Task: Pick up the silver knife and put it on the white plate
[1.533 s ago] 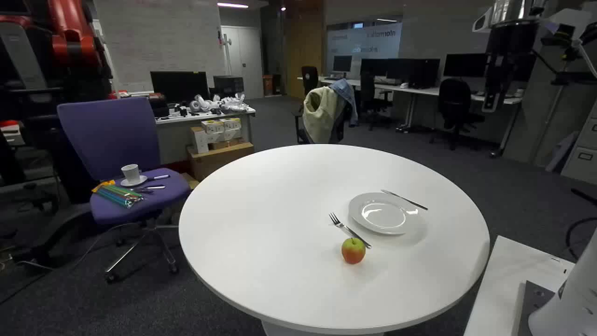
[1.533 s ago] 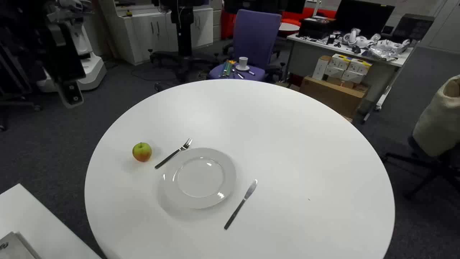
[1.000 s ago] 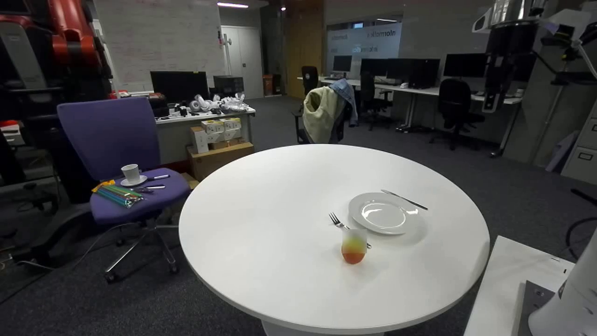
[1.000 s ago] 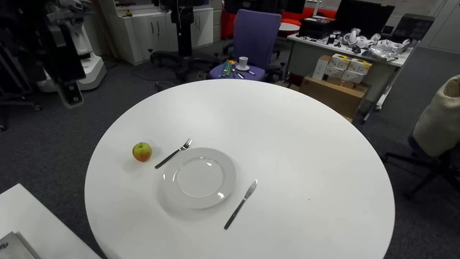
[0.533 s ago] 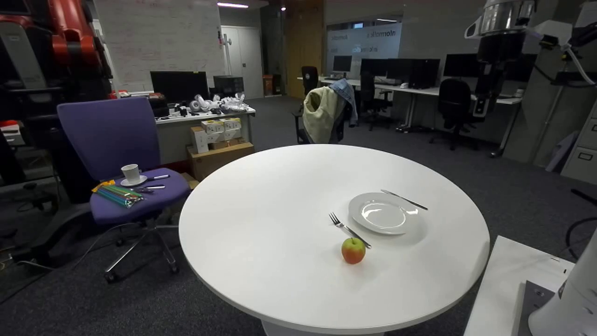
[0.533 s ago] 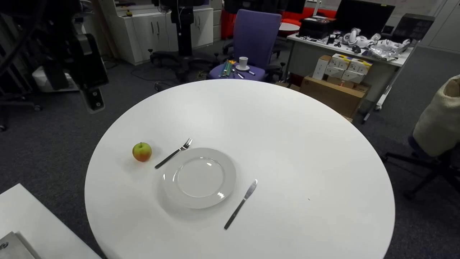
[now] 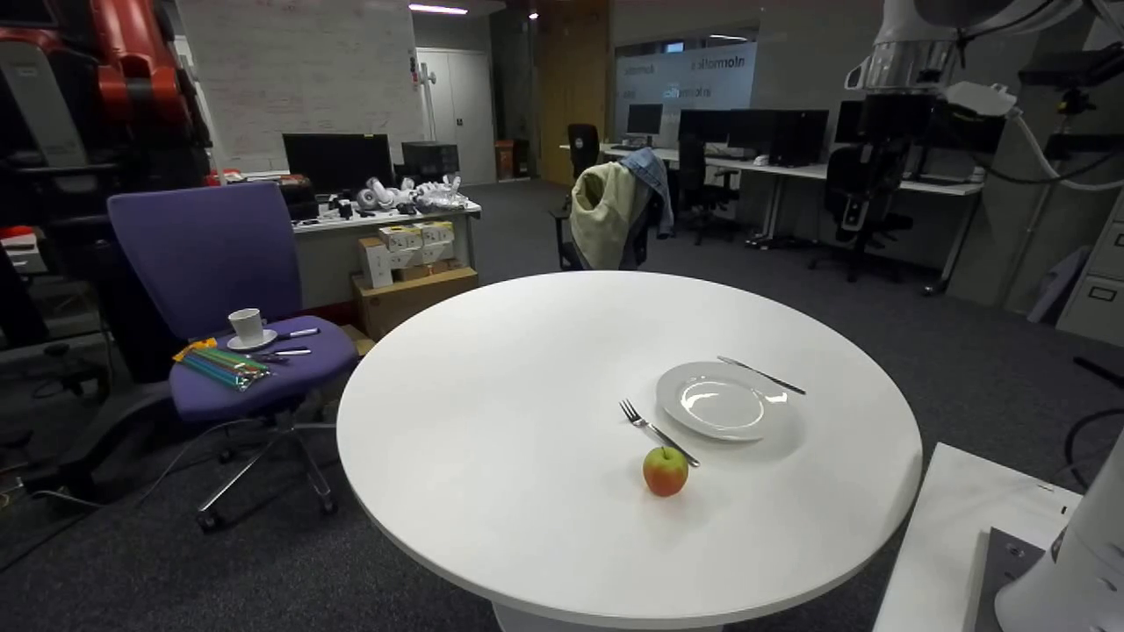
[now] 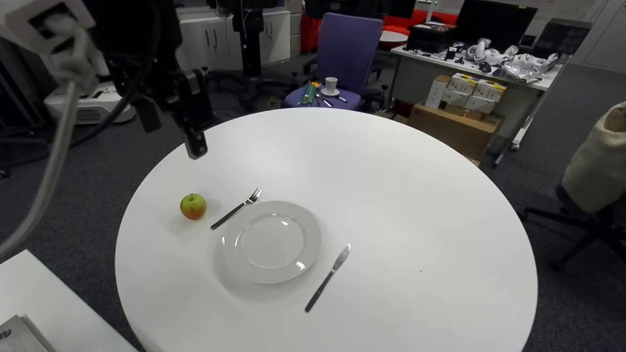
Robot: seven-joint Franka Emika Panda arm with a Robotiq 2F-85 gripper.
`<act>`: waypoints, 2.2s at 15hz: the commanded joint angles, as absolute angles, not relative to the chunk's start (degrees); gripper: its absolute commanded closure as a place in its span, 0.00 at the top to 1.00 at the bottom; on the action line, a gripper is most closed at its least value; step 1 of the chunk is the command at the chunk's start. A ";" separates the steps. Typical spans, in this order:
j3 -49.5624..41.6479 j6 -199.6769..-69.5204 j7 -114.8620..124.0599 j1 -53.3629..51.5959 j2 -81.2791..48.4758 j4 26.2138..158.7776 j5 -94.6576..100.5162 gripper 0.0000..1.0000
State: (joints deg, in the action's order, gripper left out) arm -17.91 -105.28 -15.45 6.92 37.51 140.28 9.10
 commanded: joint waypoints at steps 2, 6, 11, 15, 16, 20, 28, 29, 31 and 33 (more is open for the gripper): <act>-18.18 -113.06 -16.88 7.94 32.24 139.14 8.92 1.00; -18.51 -118.49 -16.88 10.10 27.39 138.82 10.66 1.00; -17.95 -118.08 -15.81 12.37 25.17 139.35 10.89 1.00; -18.04 -118.09 -15.80 12.51 24.22 138.75 10.96 1.00; -18.05 -118.09 -15.80 12.51 24.23 138.70 10.96 1.00; -17.91 -118.87 -15.40 12.55 23.68 138.63 11.23 1.00; -17.35 -129.38 -8.98 12.94 8.11 135.34 11.18 1.00; -17.24 -130.42 -7.91 13.16 6.30 134.78 11.50 1.00; -17.40 -132.37 -6.72 13.61 2.60 133.55 11.57 1.00; -17.82 -133.63 -6.02 14.23 -0.91 131.81 11.96 1.00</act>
State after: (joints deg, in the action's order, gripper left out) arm -18.21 -131.79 -7.48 12.40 4.10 135.38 11.30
